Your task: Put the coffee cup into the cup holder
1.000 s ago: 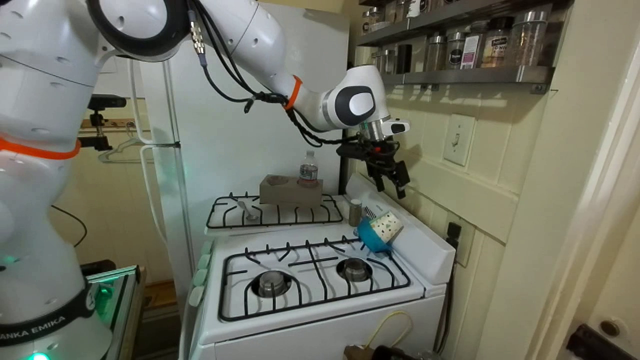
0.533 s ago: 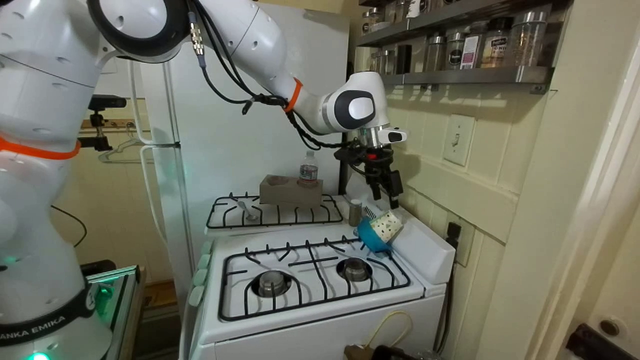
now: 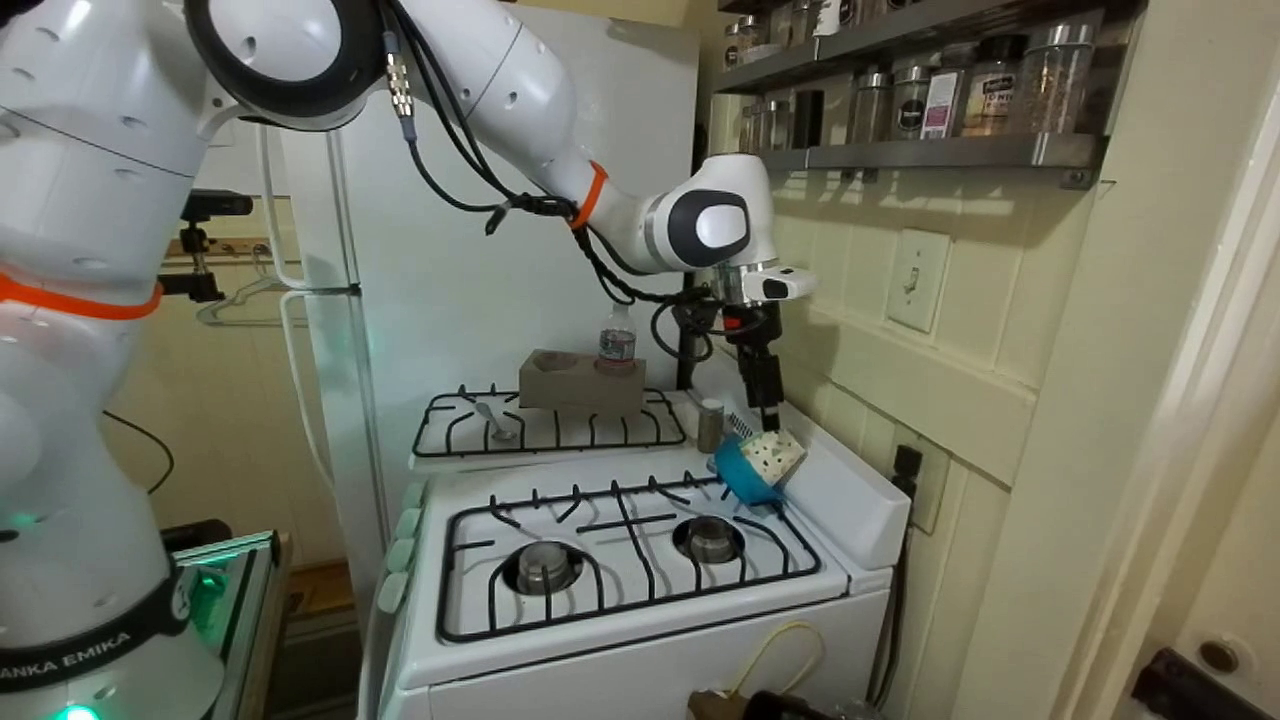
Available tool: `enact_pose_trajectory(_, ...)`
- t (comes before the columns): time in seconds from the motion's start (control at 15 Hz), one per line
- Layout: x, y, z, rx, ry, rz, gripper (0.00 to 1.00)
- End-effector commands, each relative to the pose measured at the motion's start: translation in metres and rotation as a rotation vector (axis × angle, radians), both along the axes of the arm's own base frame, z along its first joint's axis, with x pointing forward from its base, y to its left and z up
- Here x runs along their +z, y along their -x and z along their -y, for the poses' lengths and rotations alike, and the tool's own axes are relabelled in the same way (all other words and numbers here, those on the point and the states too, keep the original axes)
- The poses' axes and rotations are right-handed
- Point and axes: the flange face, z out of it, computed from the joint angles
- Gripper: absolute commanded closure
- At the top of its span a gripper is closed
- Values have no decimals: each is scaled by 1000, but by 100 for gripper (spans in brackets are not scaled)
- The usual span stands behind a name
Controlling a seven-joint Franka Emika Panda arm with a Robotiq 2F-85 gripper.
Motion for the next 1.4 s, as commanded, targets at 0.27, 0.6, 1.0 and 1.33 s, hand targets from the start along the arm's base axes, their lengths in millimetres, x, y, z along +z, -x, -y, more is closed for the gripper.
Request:
enact_pose_trajectory(0.27,-27,-18,-4,-130,-47,108,0)
enact_pose_trajectory(0.6,-52,-28,-10,-72,-42,119,0)
enact_pose_trajectory(1.0,-51,-42,-11,-8,10,161,3)
enact_pose_trajectory(1.33,-52,-44,-14,19,13,153,52)
